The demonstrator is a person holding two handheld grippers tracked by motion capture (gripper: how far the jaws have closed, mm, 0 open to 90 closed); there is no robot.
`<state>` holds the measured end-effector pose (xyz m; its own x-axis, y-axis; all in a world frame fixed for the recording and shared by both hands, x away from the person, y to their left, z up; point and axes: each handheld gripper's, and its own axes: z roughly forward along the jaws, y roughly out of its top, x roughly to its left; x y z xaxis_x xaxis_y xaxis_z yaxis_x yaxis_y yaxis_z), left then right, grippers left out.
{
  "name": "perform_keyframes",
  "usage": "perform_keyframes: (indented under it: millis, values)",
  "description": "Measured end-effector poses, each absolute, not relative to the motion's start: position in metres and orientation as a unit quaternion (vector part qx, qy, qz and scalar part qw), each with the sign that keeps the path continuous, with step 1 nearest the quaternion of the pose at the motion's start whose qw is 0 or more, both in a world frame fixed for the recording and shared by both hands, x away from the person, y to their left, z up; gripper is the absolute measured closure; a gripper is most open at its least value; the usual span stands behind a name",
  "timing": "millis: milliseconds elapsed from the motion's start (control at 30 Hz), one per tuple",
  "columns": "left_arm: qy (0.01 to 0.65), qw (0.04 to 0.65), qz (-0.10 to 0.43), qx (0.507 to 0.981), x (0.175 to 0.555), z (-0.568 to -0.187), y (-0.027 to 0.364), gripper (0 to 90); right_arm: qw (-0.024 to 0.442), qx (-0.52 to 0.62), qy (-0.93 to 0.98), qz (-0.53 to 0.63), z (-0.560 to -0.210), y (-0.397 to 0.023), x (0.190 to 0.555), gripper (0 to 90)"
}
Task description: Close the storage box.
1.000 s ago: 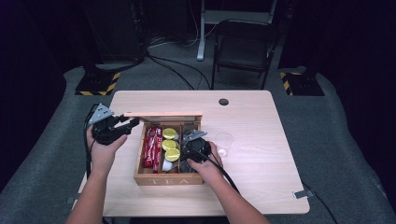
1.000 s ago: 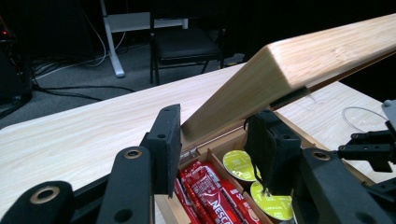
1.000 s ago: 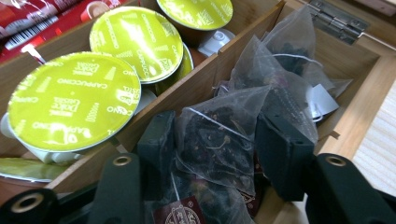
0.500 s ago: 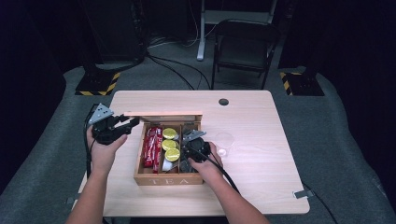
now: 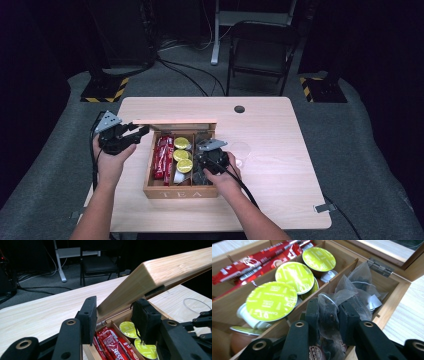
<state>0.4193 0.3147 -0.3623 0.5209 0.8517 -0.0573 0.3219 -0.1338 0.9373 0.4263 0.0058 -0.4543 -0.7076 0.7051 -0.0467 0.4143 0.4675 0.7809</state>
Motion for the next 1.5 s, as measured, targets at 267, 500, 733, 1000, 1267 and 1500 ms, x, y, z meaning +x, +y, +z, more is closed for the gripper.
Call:
perform_keyframes:
  millis: [267, 500, 733, 1000, 1267, 1500]
  values:
    - [0.416, 0.511, 0.258, 0.706, 0.419, -0.362, 0.315, 55.3, 0.174, 0.337, 0.825, 0.418, -0.440, -0.006, 0.420, 71.8]
    - [0.415, 0.511, 0.258, 0.707, 0.419, -0.362, 0.315, 55.3, 0.174, 0.339, 0.817, 0.432, -0.428, -0.010, 0.414, 71.9]
    - [0.415, 0.512, 0.257, 0.707, 0.419, -0.362, 0.315, 55.3, 0.181, 0.328, 0.820, 0.432, -0.423, -0.013, 0.409, 71.9]
    - [0.415, 0.512, 0.257, 0.707, 0.420, -0.362, 0.315, 55.2, 0.189, 0.327, 0.817, 0.436, -0.416, -0.020, 0.406, 71.9]
    - [0.415, 0.514, 0.255, 0.707, 0.420, -0.363, 0.316, 55.1, 0.199, 0.333, 0.812, 0.437, -0.407, -0.033, 0.405, 72.0]
    - [0.415, 0.513, 0.256, 0.707, 0.420, -0.363, 0.316, 55.0, 0.209, 0.348, 0.804, 0.435, -0.401, -0.047, 0.408, 71.9]
